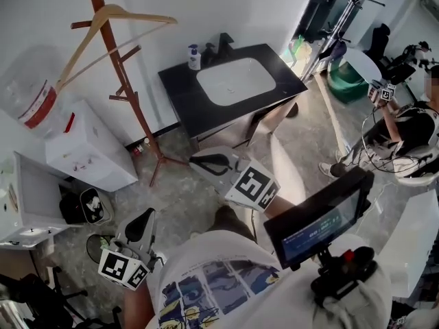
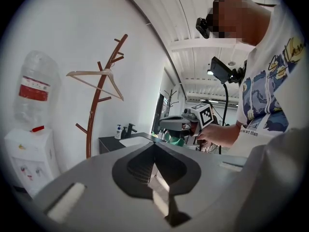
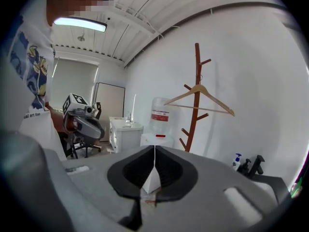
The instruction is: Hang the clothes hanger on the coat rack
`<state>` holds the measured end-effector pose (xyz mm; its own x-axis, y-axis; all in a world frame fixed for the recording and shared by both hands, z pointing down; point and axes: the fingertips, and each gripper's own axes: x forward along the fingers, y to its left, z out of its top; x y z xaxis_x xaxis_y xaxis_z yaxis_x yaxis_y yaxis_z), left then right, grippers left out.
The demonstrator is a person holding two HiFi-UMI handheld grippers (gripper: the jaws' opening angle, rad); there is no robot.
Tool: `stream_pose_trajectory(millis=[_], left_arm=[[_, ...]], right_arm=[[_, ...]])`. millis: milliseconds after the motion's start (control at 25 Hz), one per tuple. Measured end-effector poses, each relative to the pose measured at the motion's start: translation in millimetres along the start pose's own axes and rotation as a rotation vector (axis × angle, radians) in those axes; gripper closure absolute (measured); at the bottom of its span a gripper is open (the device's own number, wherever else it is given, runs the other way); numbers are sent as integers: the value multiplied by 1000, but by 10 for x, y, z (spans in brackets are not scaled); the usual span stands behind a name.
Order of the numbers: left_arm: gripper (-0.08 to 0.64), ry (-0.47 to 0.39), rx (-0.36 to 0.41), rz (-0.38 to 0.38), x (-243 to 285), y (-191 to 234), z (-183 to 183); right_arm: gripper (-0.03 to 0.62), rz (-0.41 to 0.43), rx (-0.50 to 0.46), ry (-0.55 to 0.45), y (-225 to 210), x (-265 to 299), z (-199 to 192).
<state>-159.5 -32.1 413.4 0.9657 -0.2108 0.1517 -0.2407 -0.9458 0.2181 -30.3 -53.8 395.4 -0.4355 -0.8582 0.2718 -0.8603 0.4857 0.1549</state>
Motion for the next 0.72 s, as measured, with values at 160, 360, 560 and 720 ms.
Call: stream_pose_trajectory(millis=[160, 360, 560, 720], left_arm=[[557, 2, -9, -10, -38, -27, -3], [557, 4, -16, -23, -64, -77, -16], [557, 5, -16, -23, -104, -110, -39], [557, 3, -17, -21, -122, -110, -41]], right_arm=[[588, 26, 6, -12, 243, 35, -28], [589, 34, -22, -9, 404, 14, 1], [589, 35, -37, -12, 498, -23, 23], [589, 35, -39, -16, 522, -22, 50]])
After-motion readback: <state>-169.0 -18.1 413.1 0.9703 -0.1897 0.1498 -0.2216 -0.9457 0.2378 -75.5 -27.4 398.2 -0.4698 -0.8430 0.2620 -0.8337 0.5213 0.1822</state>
